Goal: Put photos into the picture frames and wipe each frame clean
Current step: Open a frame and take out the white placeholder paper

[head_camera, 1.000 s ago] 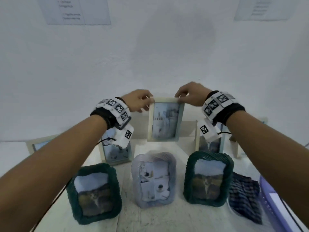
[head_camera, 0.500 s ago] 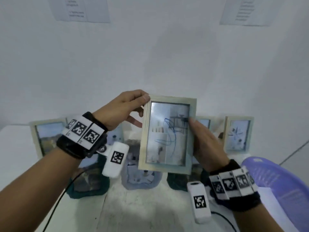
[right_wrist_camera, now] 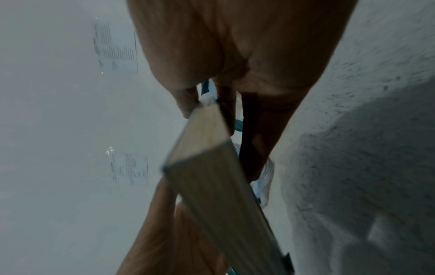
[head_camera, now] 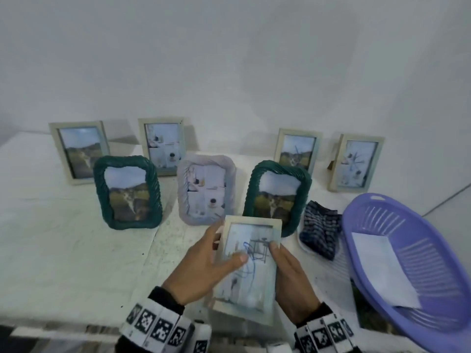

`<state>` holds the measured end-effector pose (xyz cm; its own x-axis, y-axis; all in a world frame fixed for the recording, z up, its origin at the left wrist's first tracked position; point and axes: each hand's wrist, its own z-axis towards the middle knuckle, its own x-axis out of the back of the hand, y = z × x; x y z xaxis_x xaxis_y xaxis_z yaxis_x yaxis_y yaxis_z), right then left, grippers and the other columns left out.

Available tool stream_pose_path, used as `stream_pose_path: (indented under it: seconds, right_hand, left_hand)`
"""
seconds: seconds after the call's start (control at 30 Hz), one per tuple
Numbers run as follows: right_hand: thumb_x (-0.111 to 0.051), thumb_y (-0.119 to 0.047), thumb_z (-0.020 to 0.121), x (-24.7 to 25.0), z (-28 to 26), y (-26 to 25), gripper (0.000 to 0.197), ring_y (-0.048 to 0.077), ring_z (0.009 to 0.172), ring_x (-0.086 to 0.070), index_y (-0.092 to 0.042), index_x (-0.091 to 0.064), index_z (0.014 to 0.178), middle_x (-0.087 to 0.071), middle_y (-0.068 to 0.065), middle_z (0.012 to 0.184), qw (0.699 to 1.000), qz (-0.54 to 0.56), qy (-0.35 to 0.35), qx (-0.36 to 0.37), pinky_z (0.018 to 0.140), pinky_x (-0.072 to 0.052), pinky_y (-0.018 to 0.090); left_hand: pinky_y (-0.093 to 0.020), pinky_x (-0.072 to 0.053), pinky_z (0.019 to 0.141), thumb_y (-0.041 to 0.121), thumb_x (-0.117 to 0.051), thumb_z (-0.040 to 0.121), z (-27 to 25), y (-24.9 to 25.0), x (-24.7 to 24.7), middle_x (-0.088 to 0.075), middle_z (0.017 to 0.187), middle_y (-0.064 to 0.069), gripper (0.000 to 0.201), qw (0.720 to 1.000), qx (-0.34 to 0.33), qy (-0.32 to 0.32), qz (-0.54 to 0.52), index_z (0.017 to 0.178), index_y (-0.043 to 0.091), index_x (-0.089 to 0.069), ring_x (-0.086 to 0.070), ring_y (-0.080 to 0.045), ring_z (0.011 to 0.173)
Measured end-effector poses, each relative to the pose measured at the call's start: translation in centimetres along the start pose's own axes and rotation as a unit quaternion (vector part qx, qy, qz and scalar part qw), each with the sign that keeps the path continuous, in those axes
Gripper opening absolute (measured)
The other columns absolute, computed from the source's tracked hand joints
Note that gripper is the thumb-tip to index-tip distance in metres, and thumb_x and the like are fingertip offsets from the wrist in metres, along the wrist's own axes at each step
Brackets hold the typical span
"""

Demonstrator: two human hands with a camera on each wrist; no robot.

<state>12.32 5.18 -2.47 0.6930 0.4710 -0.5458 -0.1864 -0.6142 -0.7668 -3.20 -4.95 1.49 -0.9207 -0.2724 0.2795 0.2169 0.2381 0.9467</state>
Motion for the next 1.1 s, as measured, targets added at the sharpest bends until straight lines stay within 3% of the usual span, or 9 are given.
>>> stream_pose_path:
  seconds: [0.13,0.3,0.37,0.47,0.7,0.8,0.93,1.0,1.1]
  right_hand:
    - [-0.043,-0.040,0.095,-0.3,-0.5,1.0,0.047,0.036,0.116,-0.059,-0.015,-0.054,0.132,-0.062,0.015,0.126,0.998,-0.058,-0.035,-0.017,0.097,-0.046,0.056]
    - [-0.047,-0.049,0.095,-0.8,-0.2,2.0,0.044,0.034,0.093,-0.063,-0.017,-0.063,0.120,-0.065,0.013,0.119,0.993,-0.119,-0.017,-0.015,0.083,-0.052,0.051]
    - [-0.048,-0.046,0.093,-0.9,0.2,2.6,0.043,0.031,0.080,-0.061,-0.014,-0.062,0.118,-0.066,0.015,0.114,0.989,-0.145,0.009,-0.012,0.069,-0.051,0.042]
    - [-0.047,-0.039,0.094,-0.9,0.3,3.4,0.033,0.025,0.076,-0.059,-0.016,-0.064,0.110,-0.068,0.018,0.101,0.980,-0.192,0.043,0.013,0.066,-0.048,0.034]
    - [-0.052,-0.019,0.097,0.3,-0.1,5.2,0.017,0.020,0.078,-0.060,-0.023,-0.067,0.104,-0.063,0.006,0.083,0.952,-0.278,0.105,0.077,0.073,-0.055,0.037]
    - [-0.054,-0.017,0.096,0.8,0.0,6.1,0.018,0.019,0.083,-0.065,-0.027,-0.068,0.103,-0.068,-0.002,0.084,0.919,-0.364,0.115,0.094,0.076,-0.057,0.042]
    - [-0.060,-0.018,0.092,1.1,-0.2,7.4,0.017,0.005,0.087,-0.062,-0.026,-0.066,0.105,-0.066,-0.007,0.097,0.852,-0.490,0.132,0.125,0.074,-0.049,0.016]
    - [-0.063,-0.018,0.090,0.9,-0.5,7.8,0.020,0.004,0.084,-0.060,-0.025,-0.065,0.108,-0.062,-0.007,0.098,0.822,-0.535,0.128,0.147,0.071,-0.046,0.011]
    - [-0.065,-0.017,0.087,0.7,-0.7,8.3,0.028,0.002,0.077,-0.055,-0.022,-0.064,0.115,-0.055,-0.005,0.099,0.772,-0.602,0.110,0.169,0.069,-0.043,0.007]
  left_hand:
    - [-0.001,-0.043,0.075,0.023,-0.073,0.082,-0.7,-0.2,-2.2,-0.058,0.105,0.038,0.060,0.997,-0.001,-0.008,-0.075,0.117,0.053,-0.033,-0.051,0.025,0.099]
    - [-0.006,-0.046,0.075,0.049,-0.072,0.072,-0.3,-2.0,-1.7,-0.048,0.120,0.030,0.073,0.990,0.040,0.009,-0.132,0.126,0.063,-0.024,-0.050,0.019,0.107]
    - [-0.014,-0.051,0.079,0.055,-0.072,0.076,-0.3,-3.1,-1.3,-0.054,0.126,0.019,0.074,0.983,0.058,0.007,-0.174,0.135,0.053,-0.028,-0.057,0.008,0.109]
    - [-0.034,-0.054,0.089,0.063,-0.067,0.075,-0.6,-4.1,-0.6,-0.064,0.123,0.004,0.068,0.976,0.070,0.017,-0.206,0.135,0.042,-0.042,-0.064,-0.009,0.109]
    - [-0.015,-0.051,0.066,0.021,-0.062,0.090,-2.4,-8.4,2.4,-0.070,0.096,-0.004,0.021,0.973,0.051,0.148,-0.170,0.110,0.018,-0.058,-0.067,-0.010,0.092]
    - [-0.008,-0.047,0.061,0.017,-0.059,0.094,-2.4,-10.5,2.4,-0.069,0.096,0.001,0.009,0.981,0.065,0.168,-0.072,0.103,0.019,-0.063,-0.064,-0.002,0.082]
    - [-0.016,-0.048,0.075,0.037,-0.056,0.094,-2.4,-12.6,2.2,-0.066,0.095,0.012,0.024,0.974,0.003,0.177,0.141,0.109,0.022,-0.068,-0.061,-0.001,0.086]
    - [-0.022,-0.048,0.075,0.051,-0.051,0.089,-2.6,-13.1,2.0,-0.058,0.095,0.009,0.042,0.966,-0.016,0.160,0.202,0.118,0.023,-0.065,-0.056,-0.002,0.083]
    - [-0.018,-0.044,0.073,0.044,-0.061,0.089,-2.7,-13.1,2.1,-0.053,0.097,0.009,0.043,0.965,-0.022,0.130,0.225,0.129,0.029,-0.056,-0.054,-0.001,0.081]
